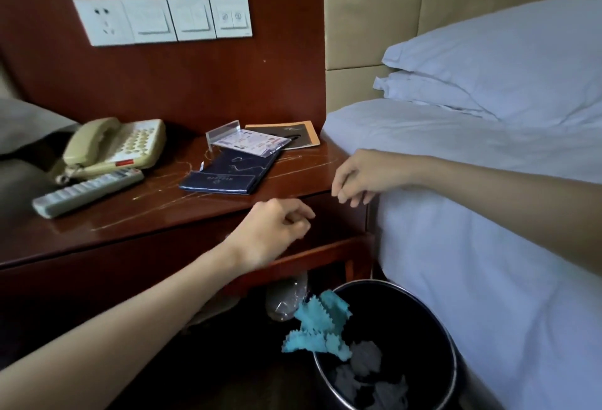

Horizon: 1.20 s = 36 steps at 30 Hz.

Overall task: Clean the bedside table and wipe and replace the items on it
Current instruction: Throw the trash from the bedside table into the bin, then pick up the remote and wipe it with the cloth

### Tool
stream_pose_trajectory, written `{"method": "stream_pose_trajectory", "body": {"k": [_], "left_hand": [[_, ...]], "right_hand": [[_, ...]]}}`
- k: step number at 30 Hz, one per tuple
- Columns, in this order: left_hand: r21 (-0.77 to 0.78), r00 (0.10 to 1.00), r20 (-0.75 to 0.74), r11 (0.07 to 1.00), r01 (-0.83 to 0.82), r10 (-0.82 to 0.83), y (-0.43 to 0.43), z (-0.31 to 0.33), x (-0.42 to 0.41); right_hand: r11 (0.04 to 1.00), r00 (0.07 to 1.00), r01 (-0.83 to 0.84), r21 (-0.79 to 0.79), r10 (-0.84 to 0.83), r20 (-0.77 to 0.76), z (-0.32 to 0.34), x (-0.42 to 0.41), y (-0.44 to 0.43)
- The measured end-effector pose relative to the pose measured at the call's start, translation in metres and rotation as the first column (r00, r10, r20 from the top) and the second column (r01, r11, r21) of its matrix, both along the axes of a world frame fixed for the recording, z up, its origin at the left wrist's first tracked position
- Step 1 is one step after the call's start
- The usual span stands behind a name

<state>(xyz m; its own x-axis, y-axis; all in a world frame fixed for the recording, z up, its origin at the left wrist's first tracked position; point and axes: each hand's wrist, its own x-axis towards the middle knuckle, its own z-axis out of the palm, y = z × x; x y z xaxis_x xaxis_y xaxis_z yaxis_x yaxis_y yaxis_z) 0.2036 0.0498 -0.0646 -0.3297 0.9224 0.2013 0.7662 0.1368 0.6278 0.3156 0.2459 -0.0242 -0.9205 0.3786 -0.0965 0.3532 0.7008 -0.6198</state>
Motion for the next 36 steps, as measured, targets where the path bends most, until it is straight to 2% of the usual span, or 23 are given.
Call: {"method": "stream_pose_trajectory", "body": {"k": [6,12,20,25,32,36], "left_hand": [[0.099,0.989,-0.139,0.994,-0.046,0.060,-0.010,0.072,-0.030],[0.115,0.946,-0.265,0.980,-0.162,0.188,-0.024,0.101,-0.072],[0.066,0.863,-0.324,0.919,-0.388,0.388,-0.055,0.096,-0.147],[-0.016,0.793,-0.374,0.851,-0.524,0.481,-0.083,0.085,-0.195],[-0.165,0.731,-0.416,0.746,-0.645,0.540,-0.113,0.064,-0.232],[-0.187,0.711,-0.461,0.725,-0.663,0.531,-0.122,0.052,-0.245]], "right_hand": [[1.000,0.992,-0.009,0.020,0.012,-0.123,0.045,-0.042,-0.003],[0.997,0.981,-0.030,0.067,0.042,-0.188,0.063,-0.091,-0.019],[0.993,0.975,-0.026,0.111,0.050,-0.217,0.062,-0.147,-0.042],[0.986,0.975,-0.080,0.148,0.109,-0.195,0.051,-0.184,-0.059],[0.943,0.981,-0.137,0.304,0.171,-0.089,0.026,-0.227,-0.077],[0.914,0.980,-0.112,0.389,0.166,-0.108,0.012,-0.243,-0.085]]}}
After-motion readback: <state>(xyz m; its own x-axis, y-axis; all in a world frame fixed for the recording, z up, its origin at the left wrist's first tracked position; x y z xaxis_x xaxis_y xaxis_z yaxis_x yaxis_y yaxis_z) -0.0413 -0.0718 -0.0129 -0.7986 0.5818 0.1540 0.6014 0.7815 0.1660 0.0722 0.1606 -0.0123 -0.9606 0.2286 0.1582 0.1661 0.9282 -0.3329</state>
